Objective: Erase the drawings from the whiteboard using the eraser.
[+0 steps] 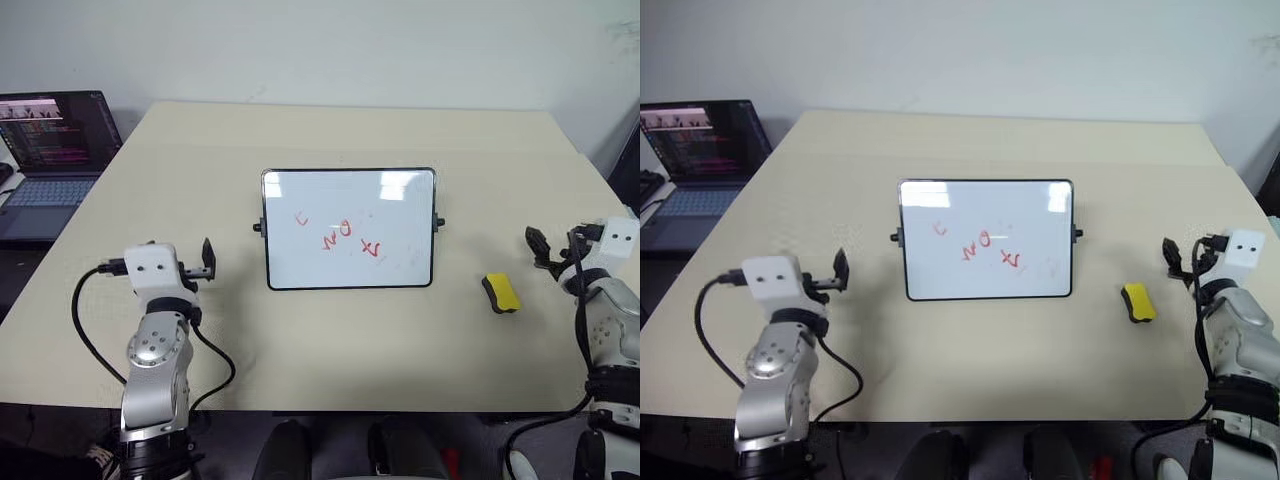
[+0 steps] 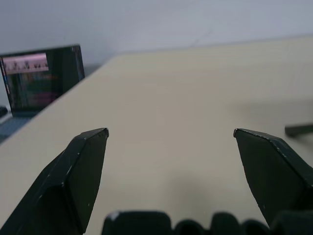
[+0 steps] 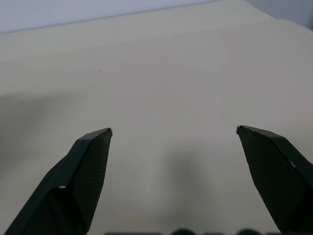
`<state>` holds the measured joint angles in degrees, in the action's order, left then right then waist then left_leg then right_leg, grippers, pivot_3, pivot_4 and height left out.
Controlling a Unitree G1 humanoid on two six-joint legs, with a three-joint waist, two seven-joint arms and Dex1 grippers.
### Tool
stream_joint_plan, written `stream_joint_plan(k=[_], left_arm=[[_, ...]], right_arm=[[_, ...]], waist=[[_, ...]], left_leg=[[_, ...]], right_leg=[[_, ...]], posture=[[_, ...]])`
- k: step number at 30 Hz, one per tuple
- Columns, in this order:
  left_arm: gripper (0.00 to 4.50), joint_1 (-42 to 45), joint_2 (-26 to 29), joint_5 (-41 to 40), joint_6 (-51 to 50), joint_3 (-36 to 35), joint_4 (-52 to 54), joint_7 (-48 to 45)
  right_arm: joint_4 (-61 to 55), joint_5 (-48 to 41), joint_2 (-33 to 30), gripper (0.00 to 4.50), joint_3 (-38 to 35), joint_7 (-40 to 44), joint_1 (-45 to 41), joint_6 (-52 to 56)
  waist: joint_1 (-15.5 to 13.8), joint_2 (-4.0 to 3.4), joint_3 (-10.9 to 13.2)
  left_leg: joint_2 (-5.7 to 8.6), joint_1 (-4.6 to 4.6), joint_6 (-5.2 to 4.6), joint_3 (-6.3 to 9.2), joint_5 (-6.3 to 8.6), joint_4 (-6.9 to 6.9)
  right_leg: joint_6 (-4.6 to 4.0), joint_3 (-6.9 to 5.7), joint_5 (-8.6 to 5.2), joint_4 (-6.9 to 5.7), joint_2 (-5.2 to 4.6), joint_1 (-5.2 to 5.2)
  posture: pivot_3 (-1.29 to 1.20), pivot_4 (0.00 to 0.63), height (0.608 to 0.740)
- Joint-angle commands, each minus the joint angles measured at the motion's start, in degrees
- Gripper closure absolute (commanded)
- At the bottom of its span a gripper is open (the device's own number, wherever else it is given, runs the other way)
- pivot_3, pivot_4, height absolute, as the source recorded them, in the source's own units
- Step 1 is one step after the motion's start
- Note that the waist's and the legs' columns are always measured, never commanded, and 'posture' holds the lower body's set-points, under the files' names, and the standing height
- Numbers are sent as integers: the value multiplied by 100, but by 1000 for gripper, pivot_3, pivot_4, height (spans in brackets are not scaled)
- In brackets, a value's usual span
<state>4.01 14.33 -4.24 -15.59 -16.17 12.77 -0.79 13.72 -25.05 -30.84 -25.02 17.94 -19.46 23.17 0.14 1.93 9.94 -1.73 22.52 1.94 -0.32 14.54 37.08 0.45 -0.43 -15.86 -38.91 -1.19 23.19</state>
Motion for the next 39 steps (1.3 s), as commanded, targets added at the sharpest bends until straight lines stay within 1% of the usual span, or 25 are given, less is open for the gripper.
stream_joint_plan(k=[1,4,6,8,10,13,15,17,19,21,23,25,27,29,32,35,37,39], left_arm=[[0,60,145,231,115,133,-131,-30],[0,85,158,263,183,193,-299,-33],[0,82,147,44,-31,119,-59,-121],[0,-29,436,-328,-236,155,299,-757],[0,-278,978,-878,-534,61,820,-1666],[0,-645,1948,-1906,-1283,-489,1574,-2756],[0,-725,2493,-2636,-1811,-842,1813,-3306],[0,-653,2979,-3207,-2269,-1053,1823,-3768],[0,-348,3439,-3563,-2531,-916,1729,-4220],[0,105,3786,-3509,-2448,-478,1473,-4679],[0,675,3858,-3532,-2435,-94,1186,-4941],[0,1146,3833,-3596,-2434,250,1025,-5242],[0,1493,3800,-3528,-2331,676,947,-5588],[0,1768,3748,-3367,-2166,1134,938,-5898],[0,2171,3515,-3158,-1872,1927,927,-6464],[0,2488,3409,-2721,-1287,2572,751,-7134],[0,2786,3214,-2451,-930,2865,437,-7388],[0,3001,3053,-2351,-753,2981,200,-7566]], right_arm=[[-477,-92,-122,36,-74,-93,0,378],[-656,35,-76,36,91,-116,175,515],[-954,-36,-112,36,139,6,239,613],[-1088,-128,-169,36,0,-4,207,638],[-1163,-282,-194,36,-133,22,222,788],[-1380,-662,-154,36,-270,154,273,1126],[-1629,-843,-87,36,-330,178,331,1255],[-2091,-1029,15,36,-410,62,523,1441],[-2713,-1300,53,36,-507,-14,755,1652],[-3291,-1496,55,36,-651,-113,1034,1816],[-3915,-1922,45,36,-723,-250,1299,2210],[-4499,-2393,-56,36,-620,-346,1500,2719],[-4858,-2708,-128,36,-512,-609,1546,3161],[-4976,-2907,-143,36,-567,-937,1524,3456],[-5226,-2922,-93,36,-644,-1420,1680,3670],[-5544,-2796,-62,36,-491,-1719,1851,3723],[-5472,-2553,-28,36,-297,-1789,1889,3611],[-5411,-2296,-1,36,-85,-1882,1917,3542]], waist=[[3,-1,0],[1,-1,-1],[1,-1,-1],[11,-2,0],[27,-2,1],[41,-3,1],[37,-6,3],[36,-9,4],[5,-13,6],[-39,-16,8],[-44,-18,7],[-22,-15,8],[23,-14,9],[69,-13,10],[80,-13,10],[67,-13,10],[78,-13,10],[79,-13,9]], left_leg=[[0,0,0,0,0,2],[3,-10,0,-2,0,2],[3,-6,0,-1,0,2],[3,-2,0,-2,0,2],[1,0,0,-3,0,1],[-7,-5,2,-3,0,-4],[-12,-7,1,1,0,-4],[-10,-11,1,3,0,-4],[-6,-11,1,7,0,-3],[2,-7,1,8,0,-2],[7,-4,1,5,0,1],[10,-2,1,5,0,0],[6,-1,1,6,0,-2],[1,-2,0,3,0,-3],[4,-1,0,5,0,-4],[6,5,0,6,0,-4],[9,6,0,5,0,-3],[14,5,0,5,0,0]], right_leg=[[0,0,0,0,0,0],[0,1,0,-4,3,-5],[1,-1,0,-3,4,-4],[1,1,0,-3,4,0],[1,1,0,-3,4,2],[-6,1,-4,-2,5,3],[-9,-2,-6,-3,2,3],[-10,-4,-8,-6,3,2],[-3,-8,-14,-6,6,-1],[12,-10,-23,-5,11,-1],[13,-8,-23,-2,10,-1],[13,-8,-23,0,7,-2],[10,-8,-21,2,9,-2],[11,-3,-22,1,15,1],[11,-4,-22,0,16,1],[11,-6,-23,4,17,2],[12,-5,-23,5,18,3],[15,-5,-25,3,19,3]], posture=[[0,150,740],[0,150,740],[0,150,740],[0,150,740],[0,150,740],[0,150,740],[0,150,740],[0,150,740],[0,150,740],[0,150,740],[0,150,740],[0,150,740],[0,150,740],[0,150,740],[0,150,740],[0,150,740],[0,150,740],[0,150,740]])
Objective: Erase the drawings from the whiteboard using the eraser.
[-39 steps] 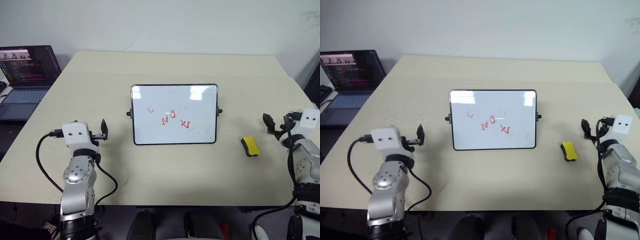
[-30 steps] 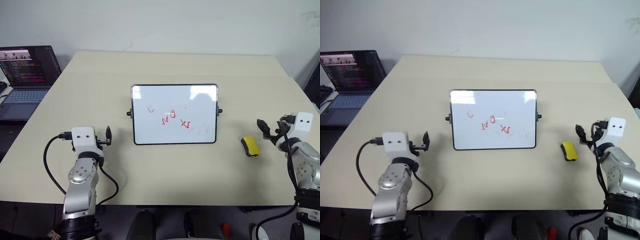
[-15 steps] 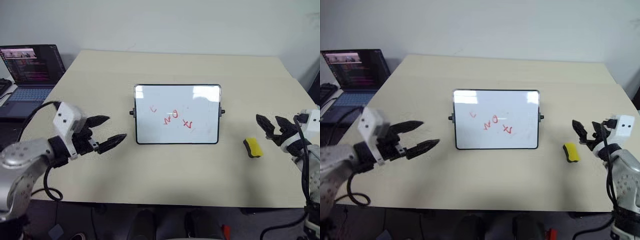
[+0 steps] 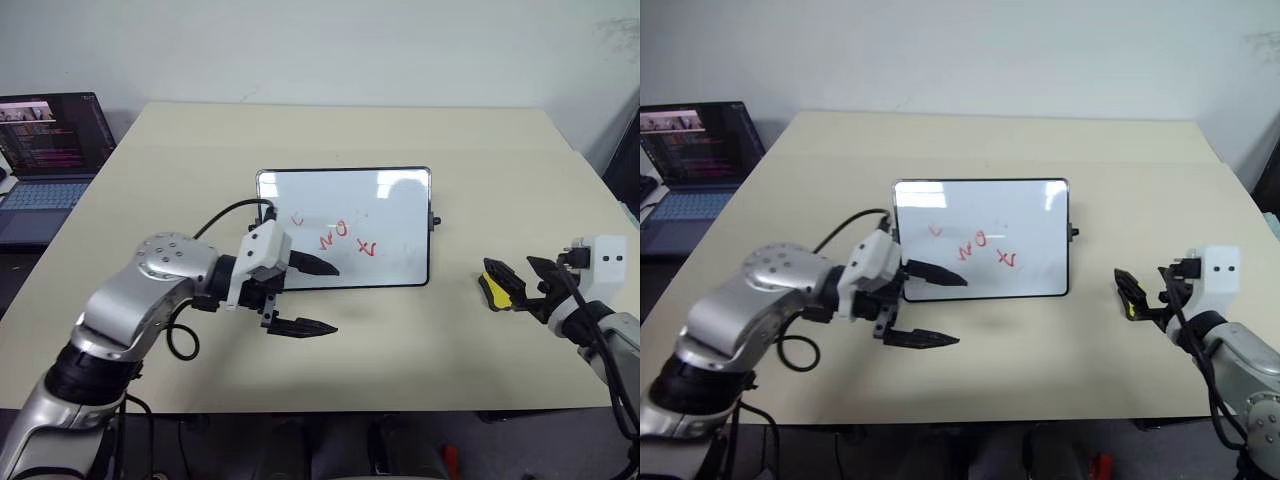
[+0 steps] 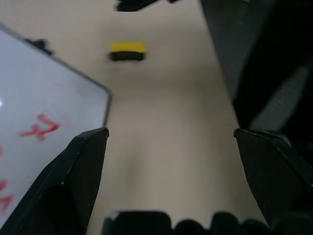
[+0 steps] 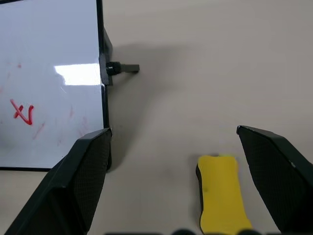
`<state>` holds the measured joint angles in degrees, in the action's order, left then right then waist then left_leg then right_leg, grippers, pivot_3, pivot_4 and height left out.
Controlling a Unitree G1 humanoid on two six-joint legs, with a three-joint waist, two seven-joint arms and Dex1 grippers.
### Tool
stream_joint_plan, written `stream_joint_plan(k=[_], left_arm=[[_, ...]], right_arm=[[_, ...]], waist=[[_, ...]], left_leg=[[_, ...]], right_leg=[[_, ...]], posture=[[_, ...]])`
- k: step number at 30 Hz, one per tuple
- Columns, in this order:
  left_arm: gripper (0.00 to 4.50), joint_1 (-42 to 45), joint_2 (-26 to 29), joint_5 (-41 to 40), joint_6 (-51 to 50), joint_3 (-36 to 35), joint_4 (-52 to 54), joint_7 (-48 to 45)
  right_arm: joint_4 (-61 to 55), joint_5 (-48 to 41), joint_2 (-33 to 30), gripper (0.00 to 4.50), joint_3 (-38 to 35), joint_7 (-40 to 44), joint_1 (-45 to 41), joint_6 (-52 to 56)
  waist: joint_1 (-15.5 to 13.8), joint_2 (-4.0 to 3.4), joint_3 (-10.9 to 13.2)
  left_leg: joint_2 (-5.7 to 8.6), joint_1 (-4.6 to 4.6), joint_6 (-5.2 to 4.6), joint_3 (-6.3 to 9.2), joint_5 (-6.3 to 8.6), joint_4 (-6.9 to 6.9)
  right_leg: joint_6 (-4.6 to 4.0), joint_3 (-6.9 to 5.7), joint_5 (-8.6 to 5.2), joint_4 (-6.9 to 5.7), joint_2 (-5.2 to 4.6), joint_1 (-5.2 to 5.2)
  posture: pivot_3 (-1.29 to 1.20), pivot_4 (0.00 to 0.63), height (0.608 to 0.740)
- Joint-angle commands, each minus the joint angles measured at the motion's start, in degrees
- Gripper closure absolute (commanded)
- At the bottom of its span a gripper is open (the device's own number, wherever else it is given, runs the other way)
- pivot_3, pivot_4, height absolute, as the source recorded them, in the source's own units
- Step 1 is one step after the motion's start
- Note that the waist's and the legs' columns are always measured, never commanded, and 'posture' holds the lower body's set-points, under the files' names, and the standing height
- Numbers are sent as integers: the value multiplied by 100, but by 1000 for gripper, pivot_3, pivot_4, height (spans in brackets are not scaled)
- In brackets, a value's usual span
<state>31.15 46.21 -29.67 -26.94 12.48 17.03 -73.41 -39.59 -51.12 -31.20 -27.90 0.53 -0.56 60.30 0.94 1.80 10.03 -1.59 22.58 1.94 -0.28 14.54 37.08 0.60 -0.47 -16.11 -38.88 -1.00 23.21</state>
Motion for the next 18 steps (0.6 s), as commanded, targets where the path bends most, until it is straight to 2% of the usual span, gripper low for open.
stream_joint_plan(k=[1,8,18], left_arm=[[0,384,-215,234,440,158,-323,-366],[0,812,-784,836,850,489,-820,-297],[0,673,-767,994,878,416,-764,-294]], right_arm=[[-63,409,70,36,281,-174,34,-209],[495,1041,199,36,632,40,163,-611],[1066,1563,127,36,813,531,9,-934]], waist=[[9,0,0],[18,0,0],[57,0,0]], left_leg=[[1,1,0,1,0,1],[0,8,-1,2,0,1],[-5,6,-1,3,0,1]], right_leg=[[1,-1,0,0,2,0],[0,-1,0,4,9,2],[0,0,-1,1,12,5]], posture=[[0,150,740],[0,150,740],[0,150,740]])
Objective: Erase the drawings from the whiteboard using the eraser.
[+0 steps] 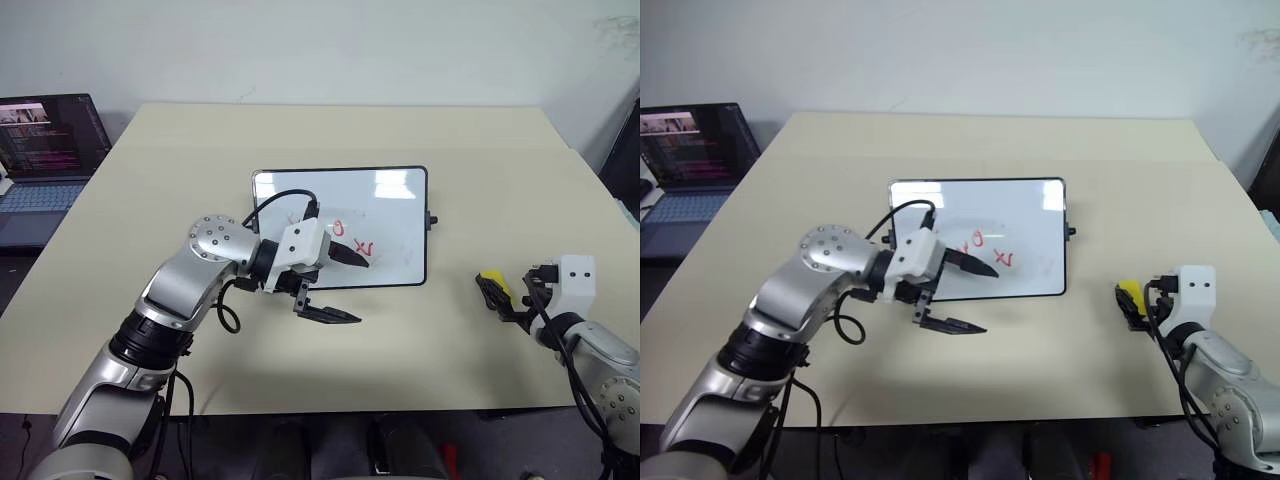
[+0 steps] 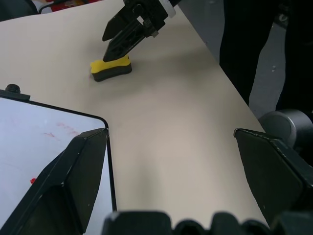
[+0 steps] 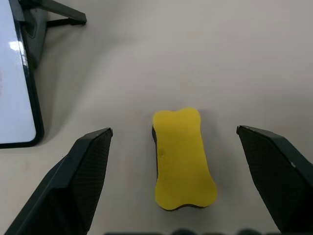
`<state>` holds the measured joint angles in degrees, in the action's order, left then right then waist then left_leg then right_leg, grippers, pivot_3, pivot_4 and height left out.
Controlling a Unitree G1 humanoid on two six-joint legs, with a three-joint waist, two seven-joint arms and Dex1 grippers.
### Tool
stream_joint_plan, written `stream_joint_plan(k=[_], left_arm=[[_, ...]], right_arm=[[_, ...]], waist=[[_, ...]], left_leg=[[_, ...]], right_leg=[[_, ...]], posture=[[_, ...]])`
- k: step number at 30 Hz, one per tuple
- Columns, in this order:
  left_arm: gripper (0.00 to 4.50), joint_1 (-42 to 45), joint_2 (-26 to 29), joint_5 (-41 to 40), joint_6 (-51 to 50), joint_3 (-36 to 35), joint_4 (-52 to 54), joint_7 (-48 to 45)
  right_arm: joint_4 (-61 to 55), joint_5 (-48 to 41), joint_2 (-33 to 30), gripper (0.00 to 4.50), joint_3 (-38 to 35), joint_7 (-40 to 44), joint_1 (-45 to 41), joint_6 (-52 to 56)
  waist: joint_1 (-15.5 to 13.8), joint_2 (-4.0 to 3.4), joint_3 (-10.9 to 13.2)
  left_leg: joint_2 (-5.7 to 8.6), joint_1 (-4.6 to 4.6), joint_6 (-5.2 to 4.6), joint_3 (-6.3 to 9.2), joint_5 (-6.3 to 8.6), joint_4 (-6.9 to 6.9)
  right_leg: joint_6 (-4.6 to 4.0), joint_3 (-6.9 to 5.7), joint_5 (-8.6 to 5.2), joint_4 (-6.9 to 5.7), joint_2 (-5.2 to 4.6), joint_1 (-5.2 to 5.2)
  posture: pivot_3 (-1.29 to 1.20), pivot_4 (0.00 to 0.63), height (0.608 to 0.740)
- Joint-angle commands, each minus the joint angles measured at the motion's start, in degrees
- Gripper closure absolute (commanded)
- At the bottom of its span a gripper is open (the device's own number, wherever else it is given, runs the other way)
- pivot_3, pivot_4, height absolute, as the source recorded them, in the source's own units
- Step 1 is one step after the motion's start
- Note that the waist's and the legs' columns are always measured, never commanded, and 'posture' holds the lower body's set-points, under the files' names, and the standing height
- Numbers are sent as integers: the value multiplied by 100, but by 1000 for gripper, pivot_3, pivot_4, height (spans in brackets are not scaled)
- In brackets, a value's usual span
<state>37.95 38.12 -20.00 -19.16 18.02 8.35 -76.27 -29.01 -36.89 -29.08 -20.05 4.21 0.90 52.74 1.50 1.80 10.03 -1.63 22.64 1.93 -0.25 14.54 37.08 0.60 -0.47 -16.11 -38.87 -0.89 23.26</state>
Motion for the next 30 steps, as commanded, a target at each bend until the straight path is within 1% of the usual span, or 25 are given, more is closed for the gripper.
stream_joint_plan(k=[1,10,23,25,26,28,30], left_arm=[[0,-26,37,35,93,-138,120,4],[0,-266,65,77,6,-198,332,186],[0,-449,178,57,-113,-266,546,371],[0,-464,181,68,-125,-265,561,393],[0,-468,183,71,-129,-263,567,400],[0,-494,202,68,-135,-268,592,410],[0,-530,220,57,-153,-279,625,438]], right_arm=[[106,196,-107,36,70,237,-183,-211],[749,723,-107,36,342,592,-451,-509],[1321,1086,-57,36,393,887,-753,-703],[1430,1141,-65,406,406,909,-807,-710],[1456,1162,-66,666,409,919,-822,-712],[1450,1179,-76,1301,425,943,-833,-687],[1430,1191,-87,2049,431,955,-860,-659]], waist=[[0,0,0],[3,0,0],[0,0,0],[0,0,0],[1,0,0],[1,0,0],[2,0,0]], left_leg=[[0,0,0,0,0,0],[-1,1,0,0,0,1],[-2,-1,0,1,0,1],[-2,-1,0,1,0,2],[-2,-1,0,-1,0,2],[-2,-1,0,0,0,2],[-2,-2,0,0,0,1]], right_leg=[[0,0,0,0,0,0],[-4,1,2,-1,-1,0],[-8,0,5,-3,-2,0],[-15,0,9,-4,-2,0],[-16,2,10,-4,-2,0],[-17,1,10,-5,-2,0],[-21,1,12,-4,-2,0]], posture=[[0,150,740],[0,150,740],[0,150,740],[0,150,740],[0,150,740],[0,150,740],[0,150,740]])
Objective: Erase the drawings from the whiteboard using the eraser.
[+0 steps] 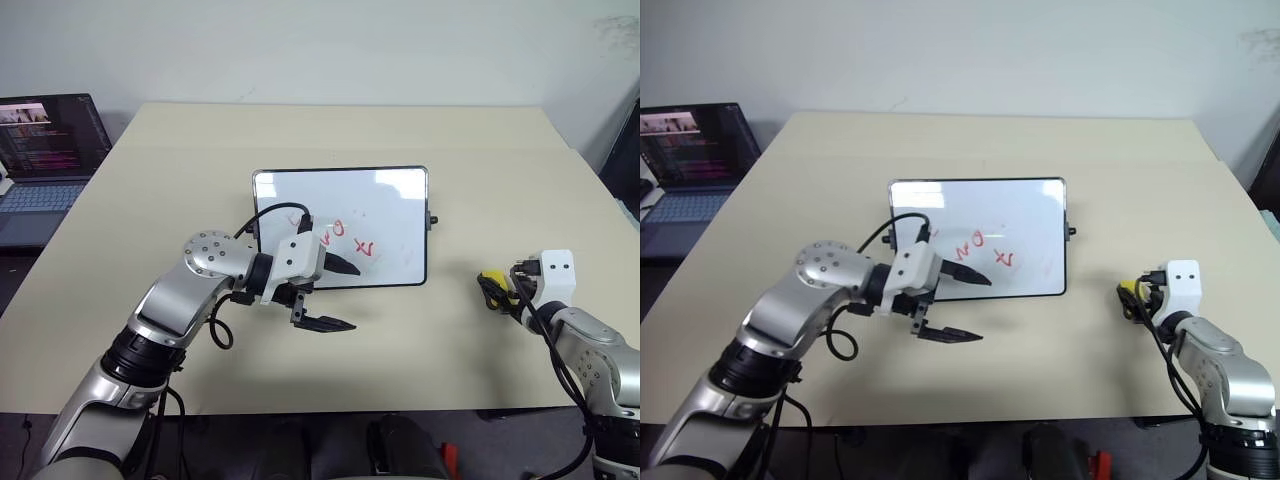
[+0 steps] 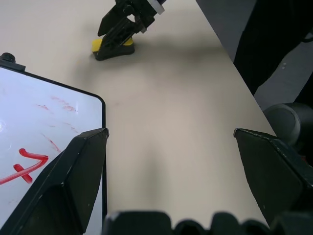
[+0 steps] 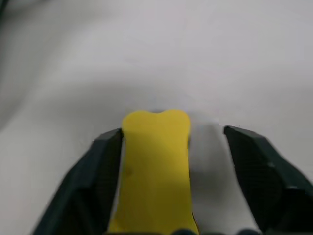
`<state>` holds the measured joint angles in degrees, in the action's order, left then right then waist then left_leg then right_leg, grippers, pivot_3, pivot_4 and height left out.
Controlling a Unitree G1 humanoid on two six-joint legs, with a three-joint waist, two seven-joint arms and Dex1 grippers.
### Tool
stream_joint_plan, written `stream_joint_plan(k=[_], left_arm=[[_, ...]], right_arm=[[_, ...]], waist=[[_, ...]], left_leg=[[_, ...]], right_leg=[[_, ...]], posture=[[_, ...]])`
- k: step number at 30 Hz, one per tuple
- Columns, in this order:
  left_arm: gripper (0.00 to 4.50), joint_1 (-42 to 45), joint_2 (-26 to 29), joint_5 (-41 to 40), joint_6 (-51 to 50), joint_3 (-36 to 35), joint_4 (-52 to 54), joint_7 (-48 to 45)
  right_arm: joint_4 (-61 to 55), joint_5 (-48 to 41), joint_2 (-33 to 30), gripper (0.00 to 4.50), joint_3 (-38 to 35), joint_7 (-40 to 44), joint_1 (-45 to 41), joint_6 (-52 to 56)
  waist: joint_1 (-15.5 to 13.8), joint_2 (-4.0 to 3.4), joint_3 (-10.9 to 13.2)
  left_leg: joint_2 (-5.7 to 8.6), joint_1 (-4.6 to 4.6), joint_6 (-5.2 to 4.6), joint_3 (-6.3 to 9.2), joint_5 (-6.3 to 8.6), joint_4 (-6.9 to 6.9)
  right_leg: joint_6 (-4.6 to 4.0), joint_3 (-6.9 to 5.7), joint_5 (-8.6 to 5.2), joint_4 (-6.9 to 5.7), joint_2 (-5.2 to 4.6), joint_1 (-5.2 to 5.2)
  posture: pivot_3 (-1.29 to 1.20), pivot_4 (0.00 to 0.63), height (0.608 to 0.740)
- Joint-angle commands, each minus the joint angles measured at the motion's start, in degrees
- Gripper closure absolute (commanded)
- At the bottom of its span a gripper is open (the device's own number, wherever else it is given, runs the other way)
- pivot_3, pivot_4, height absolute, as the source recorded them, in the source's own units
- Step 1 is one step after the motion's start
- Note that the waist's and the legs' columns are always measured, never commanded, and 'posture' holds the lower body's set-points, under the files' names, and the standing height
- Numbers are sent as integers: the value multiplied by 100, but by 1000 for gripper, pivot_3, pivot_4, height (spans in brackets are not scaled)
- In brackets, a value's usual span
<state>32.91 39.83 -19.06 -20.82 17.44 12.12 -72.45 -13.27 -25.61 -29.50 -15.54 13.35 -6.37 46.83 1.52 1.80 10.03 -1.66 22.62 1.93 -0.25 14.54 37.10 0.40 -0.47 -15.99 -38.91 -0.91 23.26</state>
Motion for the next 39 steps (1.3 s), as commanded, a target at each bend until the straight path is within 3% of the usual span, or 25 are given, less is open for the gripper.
stream_joint_plan(k=[1,3,4,7,15,20,28,36,39], left_arm=[[0,-44,57,-47,-4,-226,267,76],[0,-101,74,-69,-50,-247,311,117],[0,-149,87,-78,-82,-270,337,149],[0,-365,100,-201,-356,-522,467,427],[0,-1420,-90,-543,-1707,-1750,1407,2227],[0,-1675,297,-1036,-2418,-2405,1697,2334],[0,-1564,859,-730,-2640,-2780,1025,2827],[0,-1799,766,-518,-2796,-2616,942,3279],[0,-1738,733,-465,-2734,-2433,957,3295]], right_arm=[[-156,79,-53,2420,-13,52,-137,-58],[-189,91,-46,3151,-9,74,-138,-38],[-216,92,-38,3283,-7,78,-133,-27],[-427,113,-32,3286,-12,68,-76,-18],[-1880,56,-36,3287,-123,66,336,-52],[-2648,-344,153,3287,234,333,-60,-225],[-2097,109,303,3297,1892,660,-1845,-268],[-638,2450,426,3303,4433,995,-3303,-1714],[145,3138,702,3303,5022,1149,-3880,-2284]], waist=[[0,0,0],[1,0,0],[1,0,0],[3,0,0],[0,0,0],[26,2,1],[17,2,1],[11,4,1],[13,5,1]], left_leg=[[0,0,0,0,0,0],[0,-1,0,0,0,0],[0,-1,0,0,0,1],[-1,0,0,1,0,1],[-9,-1,1,8,0,1],[-5,-5,1,7,-1,5],[-9,-25,1,7,-1,1],[-5,6,1,10,-1,3],[-6,7,2,11,-1,5]], right_leg=[[-2,0,1,0,0,0],[-2,1,1,-1,0,0],[-2,1,1,-2,0,0],[-2,-1,1,-2,0,0],[13,-4,-8,-3,-10,-1],[19,-4,-11,-7,-14,-3],[15,-3,-9,-10,4,-10],[-4,-10,2,-1,-21,8],[-4,-12,2,-5,-22,11]], posture=[[0,150,740],[0,150,740],[0,150,740],[0,150,740],[0,150,740],[0,150,740],[0,150,740],[0,150,740],[0,150,740]])
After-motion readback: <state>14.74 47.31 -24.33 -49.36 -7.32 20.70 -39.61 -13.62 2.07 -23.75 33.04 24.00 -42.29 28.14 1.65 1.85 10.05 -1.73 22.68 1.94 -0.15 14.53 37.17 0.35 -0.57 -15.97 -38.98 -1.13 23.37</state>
